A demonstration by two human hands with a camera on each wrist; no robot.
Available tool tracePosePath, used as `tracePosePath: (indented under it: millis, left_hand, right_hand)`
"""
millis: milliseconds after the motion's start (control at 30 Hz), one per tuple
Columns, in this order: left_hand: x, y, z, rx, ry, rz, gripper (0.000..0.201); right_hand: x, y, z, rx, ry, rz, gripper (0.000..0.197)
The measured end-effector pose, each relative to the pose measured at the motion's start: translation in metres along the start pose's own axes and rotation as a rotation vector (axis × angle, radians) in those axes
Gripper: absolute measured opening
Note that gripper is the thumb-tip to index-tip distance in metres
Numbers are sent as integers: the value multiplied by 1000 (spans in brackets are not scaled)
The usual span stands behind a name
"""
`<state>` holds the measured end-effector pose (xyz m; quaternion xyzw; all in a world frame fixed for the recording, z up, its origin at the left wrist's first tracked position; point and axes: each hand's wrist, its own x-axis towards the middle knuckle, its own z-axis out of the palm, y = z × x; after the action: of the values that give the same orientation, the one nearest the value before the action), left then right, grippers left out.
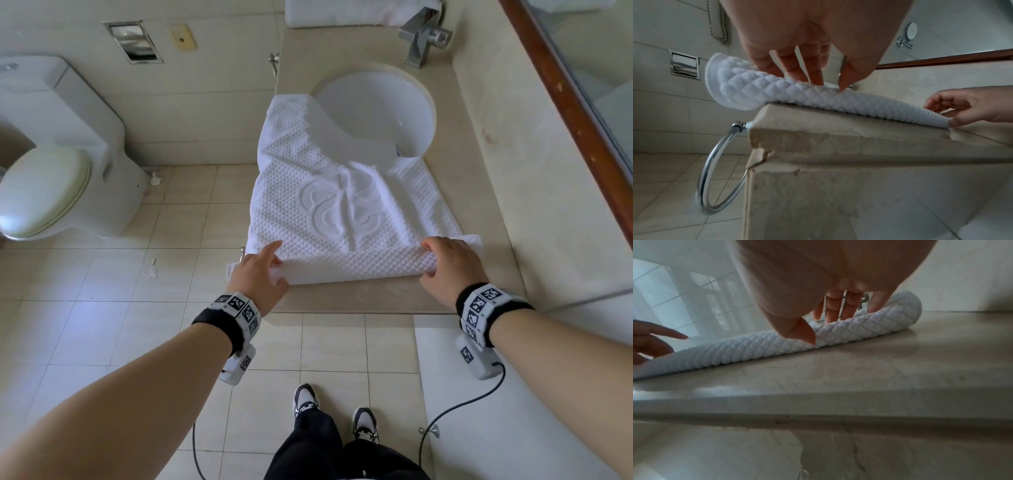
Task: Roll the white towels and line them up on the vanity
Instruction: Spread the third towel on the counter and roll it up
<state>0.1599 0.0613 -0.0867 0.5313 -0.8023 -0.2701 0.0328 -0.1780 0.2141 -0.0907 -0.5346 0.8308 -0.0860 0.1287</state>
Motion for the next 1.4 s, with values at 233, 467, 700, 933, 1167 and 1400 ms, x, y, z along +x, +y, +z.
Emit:
tracePosePath:
  millis: [233, 467, 700, 933, 1167, 1400]
  left_hand:
    - [-5, -4, 17, 84, 75, 51, 66]
    - [-11, -3, 13, 71, 92, 12, 44]
    - [-38, -1, 3, 134, -41, -26, 45]
    - [-34, 4, 0, 168, -71, -87, 46]
    - [-22, 13, 1, 162, 57, -72, 60]
    - [-20, 8, 17, 76, 93, -13, 61]
  right_hand:
    - [-3, 6, 5, -23, 98, -53, 33]
    - [-17, 19, -4, 8, 70, -75, 27]
    - [-33, 20, -12, 21, -211, -19, 29]
    - [-32, 15, -17, 19, -302, 26, 31]
    - [-23, 3, -16, -68, -48, 43, 36]
    - [-36, -10, 5, 132, -28, 40, 30]
